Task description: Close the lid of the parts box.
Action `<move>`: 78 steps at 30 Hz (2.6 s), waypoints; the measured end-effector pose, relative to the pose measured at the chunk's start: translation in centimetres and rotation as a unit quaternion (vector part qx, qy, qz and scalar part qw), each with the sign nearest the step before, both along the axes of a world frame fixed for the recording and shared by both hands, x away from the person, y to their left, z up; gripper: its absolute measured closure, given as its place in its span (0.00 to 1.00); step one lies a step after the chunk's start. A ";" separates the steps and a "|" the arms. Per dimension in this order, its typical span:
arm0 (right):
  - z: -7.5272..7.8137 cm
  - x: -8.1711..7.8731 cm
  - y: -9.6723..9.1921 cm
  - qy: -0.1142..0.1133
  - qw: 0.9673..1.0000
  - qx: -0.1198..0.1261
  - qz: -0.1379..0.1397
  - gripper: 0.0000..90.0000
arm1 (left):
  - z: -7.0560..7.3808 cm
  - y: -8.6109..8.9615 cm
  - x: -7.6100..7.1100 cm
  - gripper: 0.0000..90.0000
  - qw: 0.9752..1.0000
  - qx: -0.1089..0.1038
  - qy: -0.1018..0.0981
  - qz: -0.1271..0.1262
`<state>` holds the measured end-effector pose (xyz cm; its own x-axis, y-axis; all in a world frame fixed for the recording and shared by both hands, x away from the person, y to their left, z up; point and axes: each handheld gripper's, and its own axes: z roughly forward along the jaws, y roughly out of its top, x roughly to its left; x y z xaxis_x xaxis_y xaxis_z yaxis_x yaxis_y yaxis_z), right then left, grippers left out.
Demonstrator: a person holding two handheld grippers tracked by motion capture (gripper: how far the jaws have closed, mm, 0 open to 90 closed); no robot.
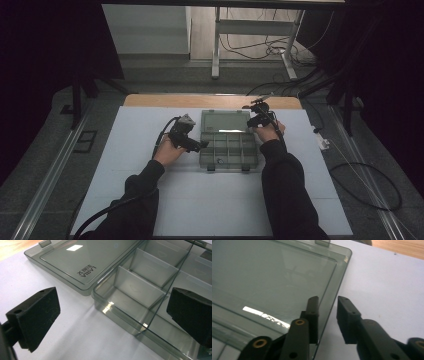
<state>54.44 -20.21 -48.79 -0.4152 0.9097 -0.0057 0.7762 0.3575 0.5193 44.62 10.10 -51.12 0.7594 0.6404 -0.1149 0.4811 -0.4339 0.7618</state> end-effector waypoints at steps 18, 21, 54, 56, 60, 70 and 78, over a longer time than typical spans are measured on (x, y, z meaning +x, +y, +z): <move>0.2 0.5 1.0 0.026 0.994 0.016 -0.107 0.99 | 0.3 0.1 0.0 0.00 0.999 0.018 0.000 0.034; 0.2 0.4 1.3 0.020 0.994 0.013 -0.109 0.99 | 0.5 0.3 0.2 0.00 0.999 0.016 0.004 0.044; 1.6 -2.2 -0.6 -0.045 0.989 0.081 -0.113 0.99 | 0.0 0.7 4.6 0.99 0.995 0.038 0.061 0.063; 1.6 -2.3 -0.7 -0.050 0.989 0.083 -0.111 0.99 | -0.3 0.7 4.8 0.99 0.995 0.039 0.064 0.066; 1.7 -2.5 -0.6 -0.057 0.989 0.083 -0.108 0.99 | -0.8 0.4 5.3 0.99 0.994 0.034 0.074 0.075; 2.2 -3.1 -0.5 -0.070 0.989 0.084 -0.103 0.99 | -1.5 -0.6 6.3 0.99 0.993 0.031 0.082 0.080; 2.5 -3.7 -0.5 -0.081 0.988 0.084 -0.099 0.99 | -1.3 -0.9 7.0 0.99 0.994 0.024 0.067 0.086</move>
<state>50.77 -20.73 -46.28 -0.2346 0.9670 0.0997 0.7241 0.1054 0.6816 51.66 9.19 -52.42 0.6188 0.7661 -0.1735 0.6469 -0.3718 0.6657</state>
